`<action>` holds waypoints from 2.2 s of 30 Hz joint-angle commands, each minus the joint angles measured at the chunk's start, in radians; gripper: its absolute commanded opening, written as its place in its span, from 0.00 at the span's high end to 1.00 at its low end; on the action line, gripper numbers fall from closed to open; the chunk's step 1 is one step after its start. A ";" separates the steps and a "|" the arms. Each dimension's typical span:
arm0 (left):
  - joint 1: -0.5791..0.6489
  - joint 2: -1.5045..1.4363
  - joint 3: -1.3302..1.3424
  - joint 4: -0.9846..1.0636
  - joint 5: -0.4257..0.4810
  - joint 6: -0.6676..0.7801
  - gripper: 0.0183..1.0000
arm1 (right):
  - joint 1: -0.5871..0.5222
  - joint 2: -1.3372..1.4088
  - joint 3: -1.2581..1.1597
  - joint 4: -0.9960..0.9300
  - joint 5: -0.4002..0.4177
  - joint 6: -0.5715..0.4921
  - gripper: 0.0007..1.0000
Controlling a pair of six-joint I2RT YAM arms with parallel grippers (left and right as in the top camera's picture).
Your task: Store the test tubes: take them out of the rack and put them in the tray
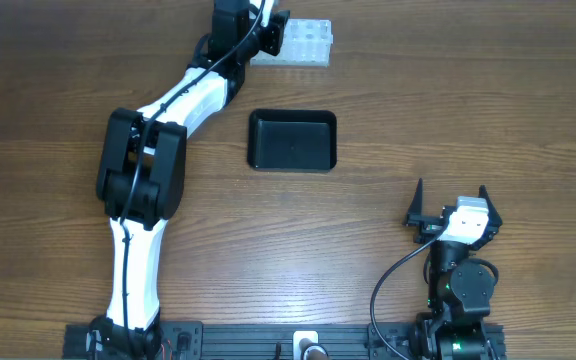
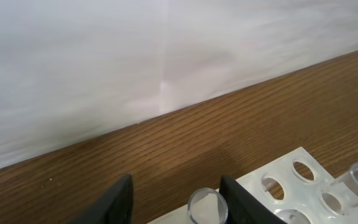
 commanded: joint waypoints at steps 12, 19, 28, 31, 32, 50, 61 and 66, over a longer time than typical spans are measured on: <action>-0.012 0.024 -0.003 0.000 0.006 0.014 0.65 | -0.007 -0.008 -0.006 -0.002 0.012 -0.005 0.01; -0.012 0.025 -0.003 0.000 0.006 0.014 0.74 | -0.007 -0.008 -0.006 -0.002 0.012 -0.005 0.01; -0.013 0.025 -0.003 0.000 0.006 0.014 0.80 | -0.007 -0.008 -0.006 -0.002 0.012 -0.005 0.01; -0.013 0.025 -0.003 0.000 0.006 0.014 0.81 | -0.007 -0.008 -0.006 -0.002 0.012 -0.005 0.01; -0.013 0.025 -0.003 0.000 0.006 0.014 0.81 | -0.007 -0.008 -0.006 -0.001 0.012 -0.005 0.01; -0.023 -0.042 -0.003 0.007 0.005 0.014 0.86 | -0.007 -0.008 -0.006 -0.002 0.012 -0.005 0.01; -0.033 -0.336 -0.003 0.006 -0.080 0.014 0.88 | -0.007 -0.008 -0.006 -0.001 0.012 -0.005 0.01; -0.047 -0.477 -0.003 -0.104 -0.080 0.006 0.86 | -0.007 -0.008 -0.006 -0.002 0.012 -0.005 0.01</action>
